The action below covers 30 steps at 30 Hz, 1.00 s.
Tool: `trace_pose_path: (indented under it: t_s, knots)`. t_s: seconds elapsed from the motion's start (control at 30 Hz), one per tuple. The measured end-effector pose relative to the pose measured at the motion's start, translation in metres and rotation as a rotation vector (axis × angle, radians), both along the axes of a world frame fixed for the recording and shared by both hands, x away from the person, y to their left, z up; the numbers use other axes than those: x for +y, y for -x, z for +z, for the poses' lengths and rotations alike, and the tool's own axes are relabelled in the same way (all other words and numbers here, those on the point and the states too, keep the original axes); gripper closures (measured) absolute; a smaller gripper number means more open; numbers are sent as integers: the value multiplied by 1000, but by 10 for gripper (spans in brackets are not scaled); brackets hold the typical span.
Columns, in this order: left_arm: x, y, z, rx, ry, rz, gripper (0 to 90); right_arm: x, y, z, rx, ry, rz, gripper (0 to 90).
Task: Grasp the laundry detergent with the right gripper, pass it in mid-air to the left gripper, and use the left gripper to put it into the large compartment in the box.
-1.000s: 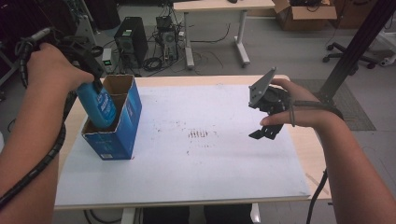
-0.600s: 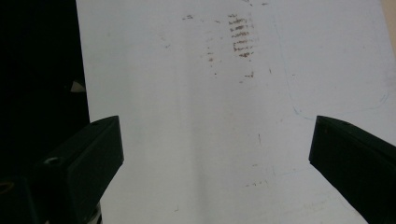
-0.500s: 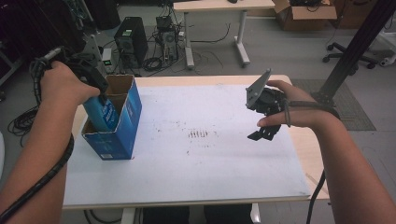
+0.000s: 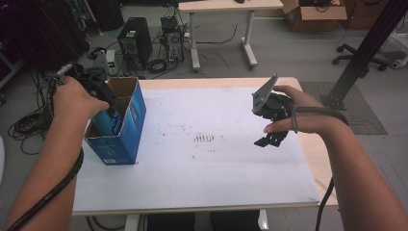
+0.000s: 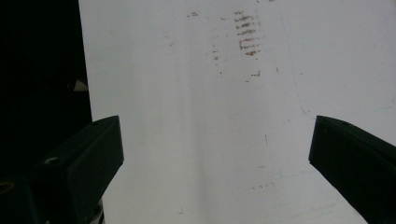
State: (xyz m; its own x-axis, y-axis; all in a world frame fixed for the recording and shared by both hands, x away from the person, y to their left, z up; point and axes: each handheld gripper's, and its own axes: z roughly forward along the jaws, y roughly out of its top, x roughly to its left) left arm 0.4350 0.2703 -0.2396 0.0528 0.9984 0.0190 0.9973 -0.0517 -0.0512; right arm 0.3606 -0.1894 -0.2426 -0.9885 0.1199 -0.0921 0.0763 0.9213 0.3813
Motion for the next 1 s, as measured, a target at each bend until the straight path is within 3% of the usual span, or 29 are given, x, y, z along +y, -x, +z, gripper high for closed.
trace_pose_path:
  t_s: [0.27,1.0]
  knots:
    - [-2,-2,-15,-4,7,-12,384,2,-1,2,3,13,4,32]
    - [0,-3,-39,10,-12,-18,384,3,0,-5,14,13,2,32]
